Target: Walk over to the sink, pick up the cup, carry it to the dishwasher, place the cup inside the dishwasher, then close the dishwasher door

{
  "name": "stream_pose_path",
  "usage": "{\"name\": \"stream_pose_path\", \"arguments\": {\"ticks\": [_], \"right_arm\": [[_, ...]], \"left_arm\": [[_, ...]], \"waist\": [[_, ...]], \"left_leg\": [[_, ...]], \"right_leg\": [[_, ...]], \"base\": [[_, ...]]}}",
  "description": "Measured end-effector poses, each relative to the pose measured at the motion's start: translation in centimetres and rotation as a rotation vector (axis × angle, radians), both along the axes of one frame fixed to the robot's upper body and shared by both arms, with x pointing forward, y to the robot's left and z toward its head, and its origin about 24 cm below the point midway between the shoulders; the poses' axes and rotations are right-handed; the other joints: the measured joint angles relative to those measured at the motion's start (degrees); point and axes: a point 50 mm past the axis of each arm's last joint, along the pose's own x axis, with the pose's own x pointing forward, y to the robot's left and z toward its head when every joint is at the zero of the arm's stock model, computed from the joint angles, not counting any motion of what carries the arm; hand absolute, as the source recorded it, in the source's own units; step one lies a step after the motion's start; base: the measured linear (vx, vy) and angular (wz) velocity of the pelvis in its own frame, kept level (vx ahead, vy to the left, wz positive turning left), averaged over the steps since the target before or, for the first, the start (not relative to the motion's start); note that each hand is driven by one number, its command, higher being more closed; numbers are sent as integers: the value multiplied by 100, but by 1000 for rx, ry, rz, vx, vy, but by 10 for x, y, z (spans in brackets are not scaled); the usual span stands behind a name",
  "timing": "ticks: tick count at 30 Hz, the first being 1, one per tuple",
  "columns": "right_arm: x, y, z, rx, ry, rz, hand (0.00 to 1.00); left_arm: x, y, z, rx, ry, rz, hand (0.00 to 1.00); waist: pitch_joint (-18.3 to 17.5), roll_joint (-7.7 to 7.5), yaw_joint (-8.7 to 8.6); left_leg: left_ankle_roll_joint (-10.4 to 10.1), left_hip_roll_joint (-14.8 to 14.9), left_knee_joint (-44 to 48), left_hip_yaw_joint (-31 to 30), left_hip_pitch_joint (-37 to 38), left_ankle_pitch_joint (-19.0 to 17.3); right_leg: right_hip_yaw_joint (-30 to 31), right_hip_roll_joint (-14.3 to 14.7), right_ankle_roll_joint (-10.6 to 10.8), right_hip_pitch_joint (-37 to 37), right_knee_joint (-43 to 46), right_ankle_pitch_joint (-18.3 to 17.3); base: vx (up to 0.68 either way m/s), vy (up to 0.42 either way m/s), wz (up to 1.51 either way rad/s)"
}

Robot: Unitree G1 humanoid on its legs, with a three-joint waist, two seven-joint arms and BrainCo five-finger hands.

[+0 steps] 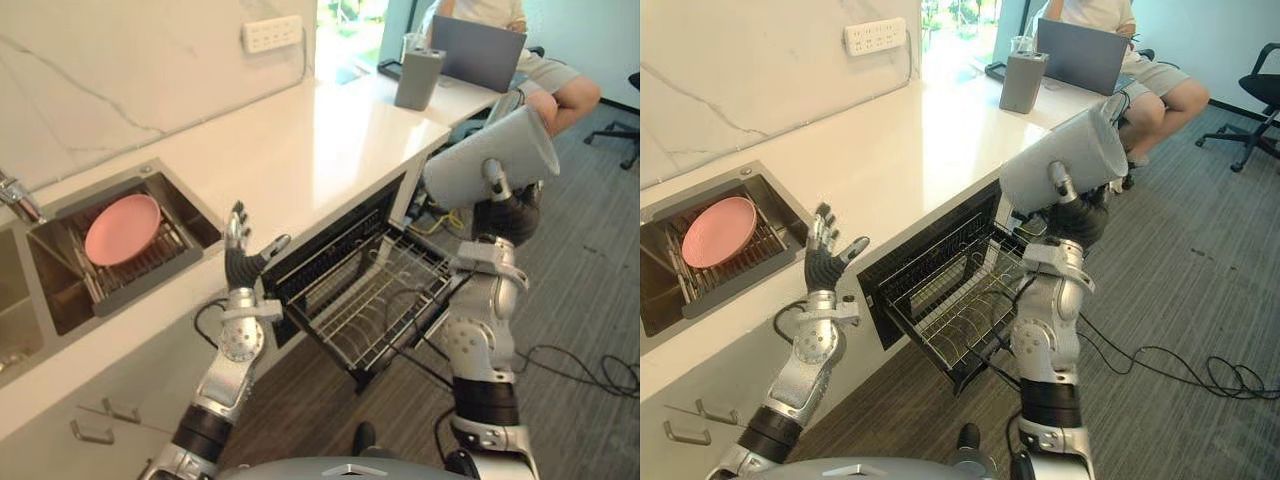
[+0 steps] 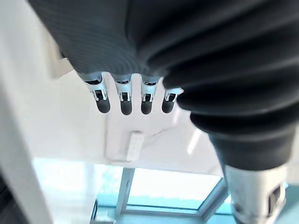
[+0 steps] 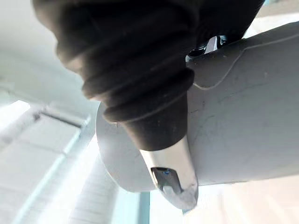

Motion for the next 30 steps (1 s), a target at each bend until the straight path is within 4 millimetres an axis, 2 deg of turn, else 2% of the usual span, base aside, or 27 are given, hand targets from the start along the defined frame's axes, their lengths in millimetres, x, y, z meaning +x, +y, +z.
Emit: {"name": "stream_pose_path", "arguments": {"ticks": [2, 5, 9, 11, 13, 14, 16, 17, 18, 20, 23, 26, 30], "right_arm": [[-2, -5, -27, -98, 137, 38, 100], [-4, -17, -60, -131, 288, 33, 100], [-9, -29, -76, -195, 369, 0, 100], [-9, -35, -86, -192, 410, -18, 100], [-11, -39, -101, -216, 481, -35, 100], [-11, -39, -105, -218, 497, -31, 100], [-14, -38, -124, -250, 578, -13, 100], [-15, -36, -129, -260, 601, -3, 100], [-16, -34, -139, -285, 645, 14, 100], [-18, -33, -154, -321, 717, 35, 100], [-23, -29, -178, -347, 834, 71, 100], [-19, -26, -191, -414, 913, 74, 100], [-11, -29, -199, -490, 992, 63, 100]], "left_arm": [[-11, -9, -7, -186, 41, -182, 0], [-26, -22, -12, -278, 48, -391, 0], [-44, -33, -22, -300, 90, -552, 0], [-51, -32, -33, -251, 142, -586, 0], [-61, -27, -64, -63, 275, -606, 0], [-64, -25, -75, -27, 330, -605, 0], [-86, -11, -124, 53, 600, -591, 0], [-93, -5, -136, 76, 665, -576, 0], [-108, 9, -156, 121, 790, -528, 0], [-129, 37, -182, 197, 965, -424, 0], [-145, 70, -194, 335, 1082, -278, 0], [-152, 92, -194, 453, 1105, -199, 0], [-169, 105, -198, 527, 1163, -198, 0]], "waist": [[-4, 5, 18], [-16, 25, 52], [-36, 57, 44], [-38, 56, 49], [-46, 61, 51], [-48, 61, 51], [-47, 55, 108], [-49, 51, 106], [-52, 46, 121], [-42, 30, 180], [-35, -28, 294], [-26, -105, 430], [-7, -165, 461]], "left_leg": [[-9, 15, 0, -10, -15, -13], [-2, 14, 2, -17, -49, -33], [10, 9, 21, -40, -120, -62], [7, 13, 30, -49, -132, -76], [15, 7, 34, -94, -176, -81], [15, 6, 34, -115, -189, -80], [14, 6, 15, -200, -192, -78], [13, 7, 15, -213, -190, -76], [16, 4, 14, -252, -188, -73], [38, -23, 0, -366, -189, -53], [62, -74, -142, -550, -111, 25], [109, -158, -286, -711, -97, 124], [110, -224, -336, -847, -114, 130]], "right_leg": [[-20, 8, 20, -3, 0, -21], [-48, -4, 73, -14, 0, -65], [-111, -29, 69, -44, 0, -63], [-125, -31, 71, -43, 1, -64], [-177, -49, 83, -46, 3, -72], [-193, -52, 85, -47, 3, -74], [-249, -68, 101, -24, -1, -86], [-289, -80, 104, -6, -2, -89], [-343, -92, 108, 16, -2, -92], [-446, -141, 129, 77, -2, -107], [-683, -191, 183, 263, -5, -148], [-848, -259, 204, 329, -5, -161], [-977, -337, 249, 403, -4, -188]], "base": [[34, 12, 4], [26, 15, 6], [28, 20, 7], [31, 20, 5], [25, 19, 11], [19, 17, 13], [19, 13, 12], [23, 20, 14], [18, 21, 14], [15, 25, 25], [0, 21, 41], [-16, 38, 32], [-4, 25, 20]]}}
